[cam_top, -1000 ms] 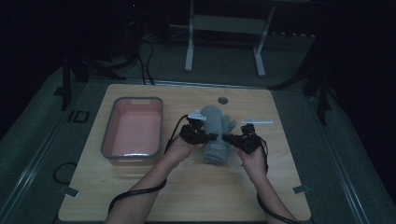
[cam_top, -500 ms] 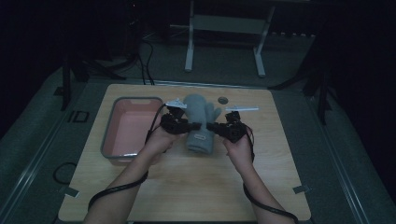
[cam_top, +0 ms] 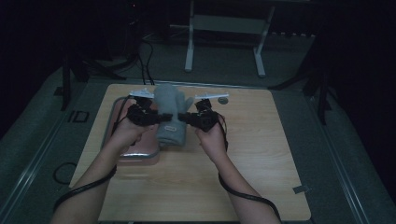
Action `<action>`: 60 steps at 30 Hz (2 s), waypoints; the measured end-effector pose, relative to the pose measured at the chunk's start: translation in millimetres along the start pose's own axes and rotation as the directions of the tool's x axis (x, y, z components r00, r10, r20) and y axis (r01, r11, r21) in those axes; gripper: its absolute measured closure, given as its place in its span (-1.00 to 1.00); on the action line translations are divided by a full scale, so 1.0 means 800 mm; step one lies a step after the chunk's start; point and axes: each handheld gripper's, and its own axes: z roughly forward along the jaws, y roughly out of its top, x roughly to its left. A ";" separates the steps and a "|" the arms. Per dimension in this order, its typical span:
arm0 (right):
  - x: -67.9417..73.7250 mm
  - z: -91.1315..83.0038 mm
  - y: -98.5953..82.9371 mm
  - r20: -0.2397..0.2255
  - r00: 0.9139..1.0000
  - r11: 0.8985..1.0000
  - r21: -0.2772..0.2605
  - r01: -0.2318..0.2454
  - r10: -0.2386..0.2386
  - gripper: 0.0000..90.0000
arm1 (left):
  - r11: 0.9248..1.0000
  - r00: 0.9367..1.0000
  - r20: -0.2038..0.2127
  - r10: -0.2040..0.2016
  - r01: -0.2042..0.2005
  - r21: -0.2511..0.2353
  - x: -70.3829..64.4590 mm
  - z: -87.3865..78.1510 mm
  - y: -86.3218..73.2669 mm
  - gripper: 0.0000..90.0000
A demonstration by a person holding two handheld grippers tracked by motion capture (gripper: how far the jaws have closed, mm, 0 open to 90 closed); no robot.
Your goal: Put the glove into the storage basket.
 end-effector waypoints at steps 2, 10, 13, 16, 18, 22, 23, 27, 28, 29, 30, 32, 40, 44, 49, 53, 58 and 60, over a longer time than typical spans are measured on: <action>0.004 0.006 0.002 -0.007 1.000 1.000 -0.001 0.002 -0.002 0.78 | 1.000 1.000 -0.017 -0.009 0.009 0.000 0.011 -0.017 -0.005 0.72; 0.042 0.063 0.022 -0.047 0.999 1.000 0.030 -0.003 0.004 0.78 | 0.999 0.997 -0.068 -0.049 0.050 0.022 0.046 -0.061 -0.023 0.72; 0.051 0.076 0.023 -0.057 0.998 0.999 0.035 0.000 0.002 0.78 | 0.997 0.995 -0.077 -0.066 0.069 0.037 0.054 -0.070 -0.027 0.72; 0.058 0.098 0.020 -0.076 0.997 0.999 0.047 -0.007 0.011 0.78 | 0.995 0.993 -0.090 -0.079 0.085 0.059 0.067 -0.077 -0.039 0.72; 0.060 0.108 0.016 -0.074 0.997 0.998 0.054 -0.014 0.018 0.78 | 0.993 0.992 -0.093 -0.091 0.097 0.068 0.073 -0.076 -0.047 0.72; 0.060 0.126 0.005 -0.056 0.998 0.996 0.084 -0.016 0.021 0.78 | 0.988 0.988 -0.090 -0.126 0.133 0.076 0.083 -0.067 -0.065 0.72; 0.059 0.130 0.002 -0.053 0.998 0.996 0.092 -0.018 0.023 0.78 | 0.987 0.987 -0.089 -0.131 0.139 0.078 0.086 -0.065 -0.070 0.72; 0.057 0.144 -0.008 -0.028 1.000 0.993 0.122 -0.010 0.013 0.78 | 0.983 0.984 -0.089 -0.151 0.159 0.091 0.094 -0.055 -0.083 0.72; 0.056 0.148 -0.010 -0.022 1.000 0.992 0.125 -0.009 0.011 0.78 | 0.982 0.984 -0.092 -0.151 0.160 0.099 0.096 -0.053 -0.086 0.71; 0.056 0.151 -0.011 -0.018 1.000 0.991 0.134 -0.006 0.008 0.78 | 0.982 0.984 -0.097 -0.149 0.159 0.104 0.097 -0.051 -0.087 0.71; 0.056 0.154 -0.013 -0.013 1.000 0.990 0.140 -0.006 0.007 0.78 | 0.981 0.983 -0.099 -0.152 0.162 0.107 0.098 -0.050 -0.089 0.71; 0.055 0.160 -0.015 -0.006 1.000 0.989 0.150 -0.004 0.005 0.78 | 0.979 0.982 -0.103 -0.157 0.169 0.115 0.100 -0.048 -0.093 0.71; 0.055 0.176 -0.023 0.024 1.000 0.981 0.194 0.015 -0.020 0.77 | 0.970 0.980 -0.139 -0.144 0.168 0.174 0.104 -0.037 -0.100 0.71; 0.055 0.181 -0.026 0.039 0.999 0.977 0.211 0.022 -0.031 0.77 | 0.965 0.977 -0.150 -0.150 0.178 0.195 0.106 -0.031 -0.101 0.71; 0.056 0.189 -0.027 0.076 0.995 0.970 0.242 0.037 -0.057 0.77 | 0.956 0.974 -0.181 -0.137 0.178 0.234 0.106 -0.023 -0.099 0.71; 0.050 0.197 -0.029 0.095 0.994 0.962 0.274 0.018 -0.045 0.72 | 0.939 0.969 -0.218 -0.114 0.176 0.295 0.105 -0.008 -0.096 0.71; 0.055 0.199 -0.029 0.102 0.990 0.951 0.303 0.065 -0.100 0.52 | 0.922 0.965 -0.233 -0.121 0.196 0.334 0.110 -0.001 -0.100 0.70; 0.057 0.200 -0.028 0.099 0.990 0.947 0.313 0.065 -0.101 0.43 | 0.917 0.964 -0.244 -0.110 0.193 0.349 0.109 0.005 -0.100 0.67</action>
